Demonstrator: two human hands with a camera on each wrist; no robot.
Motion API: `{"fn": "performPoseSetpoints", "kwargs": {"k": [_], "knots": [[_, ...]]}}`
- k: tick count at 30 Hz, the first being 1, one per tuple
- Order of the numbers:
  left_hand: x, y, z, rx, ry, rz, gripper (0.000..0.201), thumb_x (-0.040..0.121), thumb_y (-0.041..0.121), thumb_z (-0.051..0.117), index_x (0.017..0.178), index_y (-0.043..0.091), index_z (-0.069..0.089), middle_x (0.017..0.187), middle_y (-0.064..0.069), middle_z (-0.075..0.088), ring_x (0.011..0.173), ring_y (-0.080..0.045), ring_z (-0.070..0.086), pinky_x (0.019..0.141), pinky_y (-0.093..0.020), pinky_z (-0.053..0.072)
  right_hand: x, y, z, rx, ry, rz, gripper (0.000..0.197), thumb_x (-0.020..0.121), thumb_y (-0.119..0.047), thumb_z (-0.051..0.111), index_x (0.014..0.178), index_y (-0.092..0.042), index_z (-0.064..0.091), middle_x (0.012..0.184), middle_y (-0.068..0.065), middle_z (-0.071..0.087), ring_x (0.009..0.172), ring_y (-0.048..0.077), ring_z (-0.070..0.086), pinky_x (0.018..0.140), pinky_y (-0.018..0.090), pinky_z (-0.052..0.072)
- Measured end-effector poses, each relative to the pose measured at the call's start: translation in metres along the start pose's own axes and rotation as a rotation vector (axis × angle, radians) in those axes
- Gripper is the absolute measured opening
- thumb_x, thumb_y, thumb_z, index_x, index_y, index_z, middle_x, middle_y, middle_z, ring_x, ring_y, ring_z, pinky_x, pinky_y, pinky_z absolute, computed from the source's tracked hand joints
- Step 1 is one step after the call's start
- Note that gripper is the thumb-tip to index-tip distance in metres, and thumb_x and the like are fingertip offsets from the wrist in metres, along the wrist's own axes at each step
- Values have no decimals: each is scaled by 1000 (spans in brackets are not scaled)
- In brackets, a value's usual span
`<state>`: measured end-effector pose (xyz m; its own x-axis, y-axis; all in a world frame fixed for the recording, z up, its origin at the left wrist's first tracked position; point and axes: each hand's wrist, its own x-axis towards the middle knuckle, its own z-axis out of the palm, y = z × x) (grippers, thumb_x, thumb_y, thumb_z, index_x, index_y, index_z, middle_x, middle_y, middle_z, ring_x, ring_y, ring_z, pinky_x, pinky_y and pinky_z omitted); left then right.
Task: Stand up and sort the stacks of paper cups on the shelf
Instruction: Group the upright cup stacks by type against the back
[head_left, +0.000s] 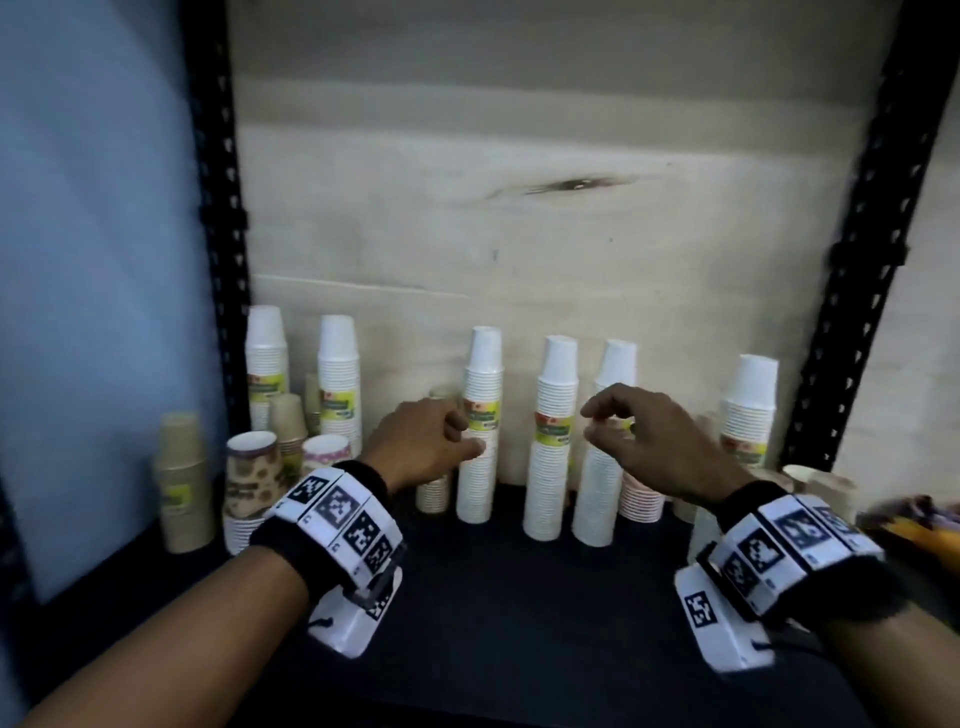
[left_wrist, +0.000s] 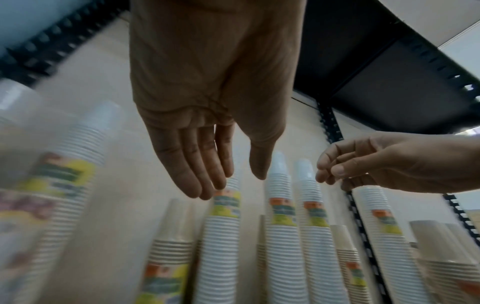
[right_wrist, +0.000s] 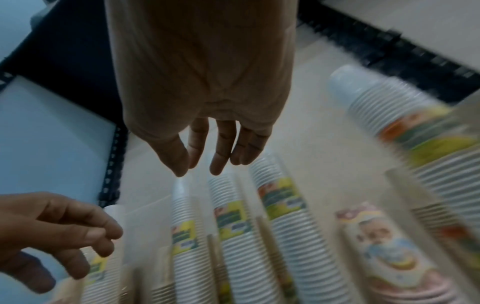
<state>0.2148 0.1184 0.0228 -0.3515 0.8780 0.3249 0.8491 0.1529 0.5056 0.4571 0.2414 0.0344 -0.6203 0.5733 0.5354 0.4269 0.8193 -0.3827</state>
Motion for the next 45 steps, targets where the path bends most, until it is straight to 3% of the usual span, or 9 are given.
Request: {"fn": "performPoseSetpoints", "kwargs": {"k": [6, 10, 14, 18, 25, 31, 37, 42, 45], "knots": [[-17, -64, -51, 72, 169, -111, 32, 79, 46, 72, 104, 28, 64, 95, 12, 66, 86, -9, 63, 74, -26, 49, 32, -49, 62, 59, -122, -99, 19, 90, -26, 65, 109, -25, 61, 103, -9, 62, 93, 4, 53, 71, 3, 35], [-29, -106, -78, 222, 252, -171, 30, 81, 38, 71, 107, 24, 69, 108, 4, 65, 102, -18, 61, 87, -30, 47, 50, -79, 103, 110, -177, -161, 22, 89, -25, 67, 110, -25, 59, 106, -8, 60, 92, 5, 52, 70, 4, 34], [-38, -144, -89, 342, 256, -249, 33, 82, 40, 70, 109, 22, 68, 112, -6, 62, 104, -24, 58, 86, -31, 44, 65, -106, 141, 147, -249, -182, 31, 89, -28, 65, 119, -22, 58, 112, -8, 55, 96, 4, 49, 86, 20, 44], [-42, -162, -87, 317, 261, -261, 31, 80, 43, 71, 103, 22, 67, 107, -3, 62, 100, -21, 58, 79, -30, 42, 76, -124, 170, 147, -311, -177, 35, 91, -37, 63, 123, -26, 53, 124, -3, 53, 108, 10, 51, 93, 26, 44], [-35, -172, -82, 245, 260, -274, 34, 79, 41, 73, 106, 23, 63, 109, 1, 62, 96, -17, 59, 77, -29, 45, 94, -139, 204, 165, -323, -147, 45, 84, -46, 66, 123, -31, 49, 129, 0, 46, 114, 19, 50, 98, 39, 47], [-31, -178, -71, 246, 243, -304, 37, 83, 41, 70, 114, 23, 63, 118, -1, 59, 108, -18, 56, 82, -27, 41, 95, -144, 224, 192, -323, -128, 41, 81, -46, 68, 114, -29, 50, 122, 0, 49, 107, 20, 55, 91, 39, 51], [-33, -181, -68, 170, 258, -319, 32, 82, 43, 72, 107, 26, 61, 111, -1, 63, 93, -16, 62, 77, -27, 49, 92, -140, 222, 225, -314, -142, 36, 81, -50, 69, 105, -32, 48, 114, -4, 60, 95, 16, 63, 82, 40, 55], [-35, -164, -70, 160, 245, -289, 35, 78, 44, 75, 102, 28, 56, 104, 4, 65, 84, -11, 59, 62, -23, 40, 86, -132, 206, 263, -320, -96, 37, 80, -47, 73, 105, -31, 51, 109, -3, 67, 89, 12, 66, 78, 34, 57], [-30, -145, -68, 128, 204, -263, 43, 72, 46, 78, 103, 28, 55, 103, 8, 69, 88, -11, 63, 70, -24, 48, 77, -118, 188, 265, -323, -62, 37, 79, -44, 75, 105, -29, 53, 106, -3, 68, 88, 11, 67, 79, 37, 58]]}}
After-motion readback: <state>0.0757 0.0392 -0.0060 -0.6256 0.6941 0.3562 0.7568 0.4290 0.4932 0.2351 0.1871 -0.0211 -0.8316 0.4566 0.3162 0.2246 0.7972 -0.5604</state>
